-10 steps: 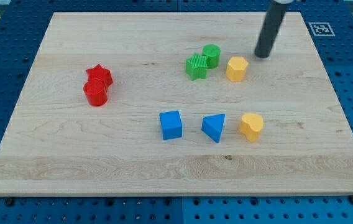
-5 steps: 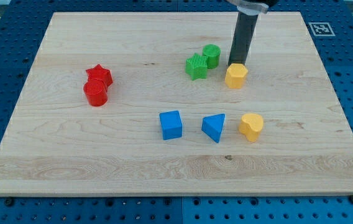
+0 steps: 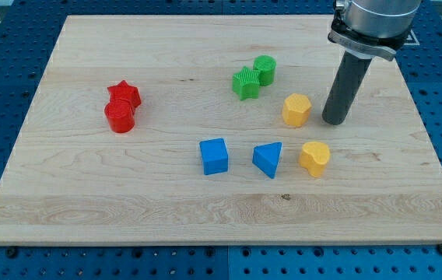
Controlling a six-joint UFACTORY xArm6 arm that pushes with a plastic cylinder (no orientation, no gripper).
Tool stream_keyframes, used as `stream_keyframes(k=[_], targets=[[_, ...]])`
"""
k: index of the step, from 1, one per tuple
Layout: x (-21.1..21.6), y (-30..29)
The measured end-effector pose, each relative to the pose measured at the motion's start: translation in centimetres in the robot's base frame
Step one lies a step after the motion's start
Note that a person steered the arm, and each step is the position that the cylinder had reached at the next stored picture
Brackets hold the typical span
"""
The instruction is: Move the yellow hexagon down and right
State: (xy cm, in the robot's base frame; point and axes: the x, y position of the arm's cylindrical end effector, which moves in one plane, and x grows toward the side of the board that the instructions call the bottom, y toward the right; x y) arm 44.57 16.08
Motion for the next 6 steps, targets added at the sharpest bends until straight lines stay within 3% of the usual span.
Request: stream_keyframes(k=[4,6], targets=[[-1.0,-9.1],[-1.5,-4.6]])
